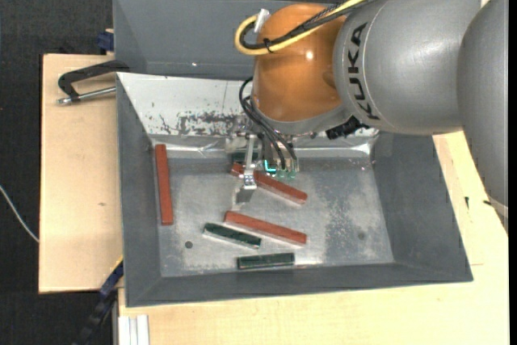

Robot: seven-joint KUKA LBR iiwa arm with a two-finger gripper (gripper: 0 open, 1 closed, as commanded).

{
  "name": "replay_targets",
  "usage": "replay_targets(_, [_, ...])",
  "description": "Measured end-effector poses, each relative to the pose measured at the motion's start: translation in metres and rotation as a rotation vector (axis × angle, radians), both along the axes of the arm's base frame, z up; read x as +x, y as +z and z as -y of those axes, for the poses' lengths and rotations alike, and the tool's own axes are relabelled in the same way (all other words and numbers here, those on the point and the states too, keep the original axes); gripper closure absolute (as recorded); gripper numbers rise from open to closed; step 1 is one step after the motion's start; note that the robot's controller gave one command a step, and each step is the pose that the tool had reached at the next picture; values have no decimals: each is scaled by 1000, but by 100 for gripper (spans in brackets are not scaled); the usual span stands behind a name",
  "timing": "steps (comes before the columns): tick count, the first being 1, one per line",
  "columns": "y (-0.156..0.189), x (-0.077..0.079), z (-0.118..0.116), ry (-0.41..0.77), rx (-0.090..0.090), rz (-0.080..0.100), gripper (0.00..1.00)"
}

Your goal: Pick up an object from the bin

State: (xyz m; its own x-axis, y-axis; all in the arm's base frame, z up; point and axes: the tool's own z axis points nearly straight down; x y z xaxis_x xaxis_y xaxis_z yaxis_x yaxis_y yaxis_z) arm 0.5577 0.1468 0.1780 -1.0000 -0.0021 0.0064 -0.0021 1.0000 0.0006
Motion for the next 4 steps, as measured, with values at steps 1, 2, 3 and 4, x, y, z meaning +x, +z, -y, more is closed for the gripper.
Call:
replay_targets(1, [4, 2, 1, -1, 1, 7, 0])
replay_targets(2, [-48, -21, 19, 9, 2, 13, 0])
replay_targets(3, [-80, -19, 24, -74, 2, 12, 100])
replay_targets(4, [-83, -20, 25, -75, 2, 10, 0])
